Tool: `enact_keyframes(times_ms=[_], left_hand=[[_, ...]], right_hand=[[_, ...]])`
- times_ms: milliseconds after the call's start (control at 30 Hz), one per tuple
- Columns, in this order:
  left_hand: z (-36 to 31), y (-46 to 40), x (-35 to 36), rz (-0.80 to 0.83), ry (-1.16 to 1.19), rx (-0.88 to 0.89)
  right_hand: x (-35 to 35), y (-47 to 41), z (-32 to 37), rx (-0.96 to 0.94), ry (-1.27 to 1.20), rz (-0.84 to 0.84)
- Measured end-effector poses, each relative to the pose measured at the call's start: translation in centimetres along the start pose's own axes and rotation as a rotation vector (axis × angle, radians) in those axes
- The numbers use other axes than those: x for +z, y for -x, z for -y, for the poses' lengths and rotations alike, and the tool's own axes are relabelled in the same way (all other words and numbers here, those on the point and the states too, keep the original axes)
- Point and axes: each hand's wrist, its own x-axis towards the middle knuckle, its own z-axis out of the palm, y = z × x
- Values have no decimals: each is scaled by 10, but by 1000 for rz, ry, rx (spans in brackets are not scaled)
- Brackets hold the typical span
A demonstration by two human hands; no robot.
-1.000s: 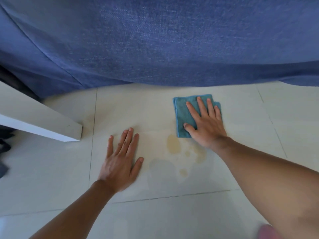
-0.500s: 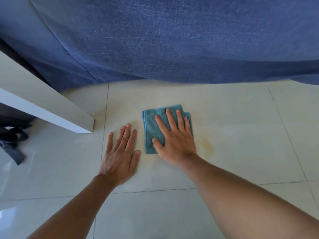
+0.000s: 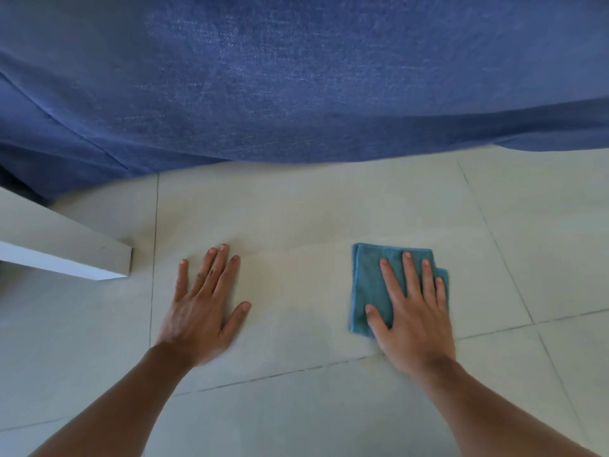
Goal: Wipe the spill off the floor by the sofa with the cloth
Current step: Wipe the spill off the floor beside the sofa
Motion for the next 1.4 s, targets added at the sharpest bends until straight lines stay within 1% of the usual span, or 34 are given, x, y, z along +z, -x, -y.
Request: enact_keyframes(times_ms=[67, 133, 200, 333, 433, 600, 667, 767, 900, 1067, 1200, 1400], left_hand=[[0, -1, 0, -7, 8, 7], [0, -2, 0, -12, 26, 1], [2, 2, 0, -22, 67, -37], [20, 34, -3, -26, 79, -104], [44, 69, -5, -31, 73, -200], [65, 114, 0, -39, 89, -333], [69, 123, 1, -47, 130, -353], [75, 128, 4, -55, 207, -346], [72, 125, 4, -76, 237, -351], [55, 105, 3, -59, 264, -346], [37, 87, 0, -25, 206, -221], [-7, 33, -3, 47, 105, -48]], right_hand=[[-5, -27, -1, 86, -10, -46], [-8, -55, 11, 144, -28, -78], [-9, -80, 32, 132, -26, -66], [-6, -105, 94, -49, -28, -22], [-1, -103, 153, -220, -45, 4], [6, -92, 241, -474, -66, 106], [11, -81, 268, -567, -69, 133], [19, -58, 288, -633, -99, 133], [25, -12, 271, -720, -163, 131], [25, 27, 224, -724, -150, 147], [20, 43, 185, -677, -173, 150], [12, 54, 110, -547, -146, 132]])
